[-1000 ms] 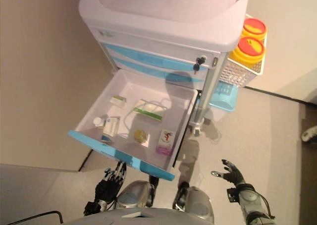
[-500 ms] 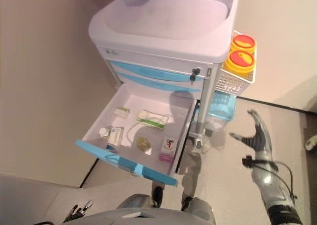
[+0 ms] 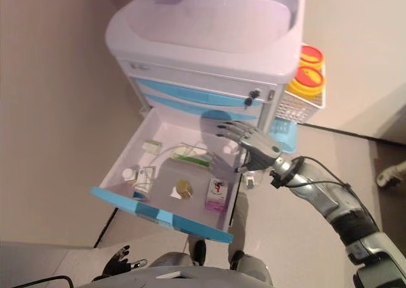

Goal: Open the drawer and pick up the medicine

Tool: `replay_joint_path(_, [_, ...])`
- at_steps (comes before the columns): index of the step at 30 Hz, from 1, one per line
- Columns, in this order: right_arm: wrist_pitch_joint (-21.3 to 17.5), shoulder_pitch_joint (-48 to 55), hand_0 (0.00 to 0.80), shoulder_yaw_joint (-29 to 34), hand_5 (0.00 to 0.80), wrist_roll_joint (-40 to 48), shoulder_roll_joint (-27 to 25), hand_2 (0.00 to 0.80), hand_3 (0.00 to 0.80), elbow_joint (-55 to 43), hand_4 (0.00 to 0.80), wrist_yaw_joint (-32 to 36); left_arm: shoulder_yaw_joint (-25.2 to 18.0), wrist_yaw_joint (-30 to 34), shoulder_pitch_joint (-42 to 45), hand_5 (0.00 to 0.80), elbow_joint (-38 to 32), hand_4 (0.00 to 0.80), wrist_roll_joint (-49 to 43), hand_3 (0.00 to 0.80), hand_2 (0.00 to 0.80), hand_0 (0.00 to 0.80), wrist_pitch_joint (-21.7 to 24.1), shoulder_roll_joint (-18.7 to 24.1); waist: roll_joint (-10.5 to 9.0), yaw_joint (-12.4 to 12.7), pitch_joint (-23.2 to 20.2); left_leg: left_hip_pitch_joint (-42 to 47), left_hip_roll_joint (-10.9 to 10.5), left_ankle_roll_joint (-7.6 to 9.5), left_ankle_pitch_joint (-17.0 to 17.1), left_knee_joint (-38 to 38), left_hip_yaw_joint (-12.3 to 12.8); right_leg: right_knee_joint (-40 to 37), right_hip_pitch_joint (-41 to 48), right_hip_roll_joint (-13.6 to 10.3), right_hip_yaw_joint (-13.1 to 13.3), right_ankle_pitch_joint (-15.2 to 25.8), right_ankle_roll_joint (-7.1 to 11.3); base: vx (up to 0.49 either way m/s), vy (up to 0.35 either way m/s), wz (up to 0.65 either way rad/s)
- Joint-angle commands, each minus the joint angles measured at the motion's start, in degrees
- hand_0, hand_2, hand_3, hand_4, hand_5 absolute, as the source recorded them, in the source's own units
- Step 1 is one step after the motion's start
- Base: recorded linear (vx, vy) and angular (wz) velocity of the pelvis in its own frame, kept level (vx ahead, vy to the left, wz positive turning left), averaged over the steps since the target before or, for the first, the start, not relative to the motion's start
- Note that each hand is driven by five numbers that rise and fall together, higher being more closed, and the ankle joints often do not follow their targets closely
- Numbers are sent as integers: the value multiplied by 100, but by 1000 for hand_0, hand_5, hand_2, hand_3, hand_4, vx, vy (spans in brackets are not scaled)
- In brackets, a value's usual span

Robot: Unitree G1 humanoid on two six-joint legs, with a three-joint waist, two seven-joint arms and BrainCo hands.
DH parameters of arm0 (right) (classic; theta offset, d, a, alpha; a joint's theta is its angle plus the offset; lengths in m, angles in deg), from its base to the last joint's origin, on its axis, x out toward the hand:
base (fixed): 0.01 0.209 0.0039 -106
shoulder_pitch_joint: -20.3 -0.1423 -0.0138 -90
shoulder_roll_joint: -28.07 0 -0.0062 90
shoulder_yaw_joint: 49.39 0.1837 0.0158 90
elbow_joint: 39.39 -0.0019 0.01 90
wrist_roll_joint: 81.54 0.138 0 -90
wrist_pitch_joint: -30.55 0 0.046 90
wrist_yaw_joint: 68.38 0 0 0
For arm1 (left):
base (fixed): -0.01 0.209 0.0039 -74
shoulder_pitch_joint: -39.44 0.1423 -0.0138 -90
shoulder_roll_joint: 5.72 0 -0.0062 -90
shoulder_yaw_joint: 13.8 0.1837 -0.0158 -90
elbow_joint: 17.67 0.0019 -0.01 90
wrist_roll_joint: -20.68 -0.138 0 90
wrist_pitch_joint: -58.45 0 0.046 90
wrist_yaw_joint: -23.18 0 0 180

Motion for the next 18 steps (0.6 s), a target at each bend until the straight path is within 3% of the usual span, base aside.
replay_joint_path(1, [380,-522,0,-507,0,-213,134,0,0,175,0,106,304,44,-191,0,-15,0,-321,0,0,0,-1,178,-175,360,-2,-95,-132,-184,-418,80,41,-622,373,-100,40,210,353,-1,7,41])
replay_joint_path(8, [883,-741,0,-1084,0,-653,579,0,0,1046,0,168,253,-29,-178,0,32,0,-328,0,0,0,-117,169,-202,788,-3,-60,-184,-215,-377,6,-356,-622,544,-139,-307,129,298,22,-19,31])
replay_joint_path(18, [1038,-676,0,-1360,0,-1216,923,0,0,1615,0,226,146,-70,-85,0,94,0,-565,0,0,0,-6,138,-213,1133,24,-154,-239,-257,-277,-24,-680,-620,576,-80,-535,81,216,15,-13,17])
